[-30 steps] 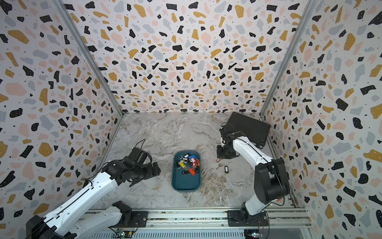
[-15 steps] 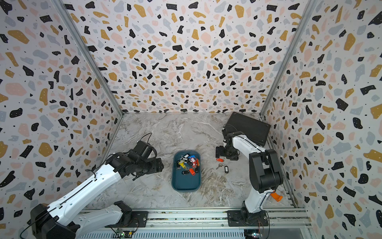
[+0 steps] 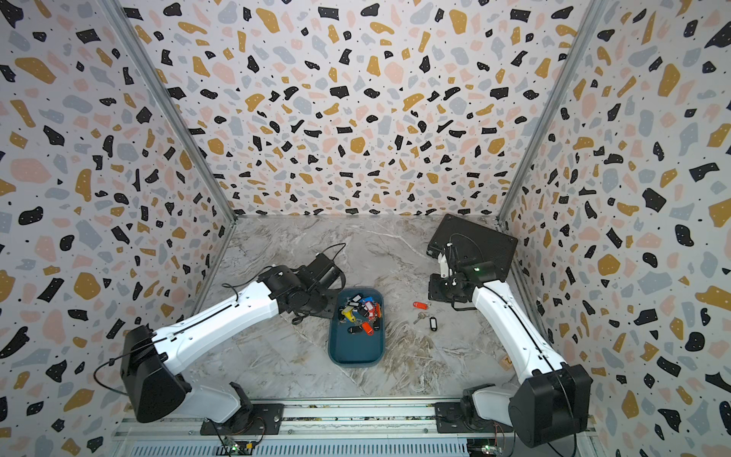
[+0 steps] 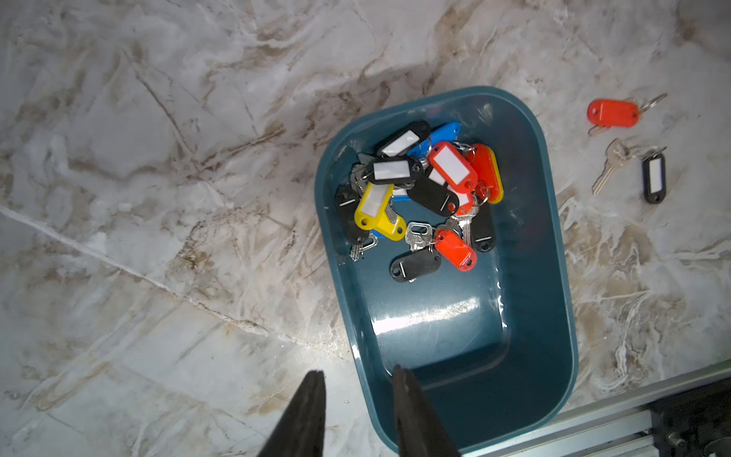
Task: Take the keys out of the storage box
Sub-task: Place the key at the center of the board.
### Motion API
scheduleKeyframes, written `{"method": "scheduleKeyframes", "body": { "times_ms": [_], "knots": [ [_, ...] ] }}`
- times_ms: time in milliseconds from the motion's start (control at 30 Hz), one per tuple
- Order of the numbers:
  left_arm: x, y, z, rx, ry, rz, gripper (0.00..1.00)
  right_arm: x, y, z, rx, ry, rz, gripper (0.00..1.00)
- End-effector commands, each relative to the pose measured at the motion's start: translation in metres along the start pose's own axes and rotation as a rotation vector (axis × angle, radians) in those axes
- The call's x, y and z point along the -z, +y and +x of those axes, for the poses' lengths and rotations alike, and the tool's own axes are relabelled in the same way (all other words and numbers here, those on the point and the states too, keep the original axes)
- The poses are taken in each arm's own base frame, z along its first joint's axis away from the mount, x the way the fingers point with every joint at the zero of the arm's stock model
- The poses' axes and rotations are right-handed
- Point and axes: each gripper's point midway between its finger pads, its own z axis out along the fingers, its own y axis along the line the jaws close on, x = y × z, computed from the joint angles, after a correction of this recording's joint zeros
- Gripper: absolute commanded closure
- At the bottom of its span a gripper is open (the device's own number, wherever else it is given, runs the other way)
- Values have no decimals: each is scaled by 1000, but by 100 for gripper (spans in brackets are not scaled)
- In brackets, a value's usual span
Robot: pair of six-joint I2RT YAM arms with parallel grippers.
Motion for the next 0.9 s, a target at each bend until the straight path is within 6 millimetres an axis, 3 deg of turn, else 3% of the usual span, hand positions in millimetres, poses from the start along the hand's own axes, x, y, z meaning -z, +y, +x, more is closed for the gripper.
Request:
{"method": "scheduleKeyframes", "body": {
  "times_ms": [0, 100, 233, 467, 867],
  "knots": [
    [-13, -2, 1, -98, 48, -51, 70, 0, 4, 15, -2, 53, -34, 100],
    [-28, -11, 1, -120, 90, -44, 73, -3, 5, 21, -11, 64, -53, 100],
    [-43, -25, -3, -121, 107, -37, 69, -3, 5, 28, -23, 60, -62, 87],
    [-75, -49, -12, -71, 123, -21, 66, 2, 2, 31, -13, 45, -55, 89],
    [-138, -50, -6, 4, 214, -81, 65, -5, 0, 43, 3, 87, -62, 88]
  ]
}}
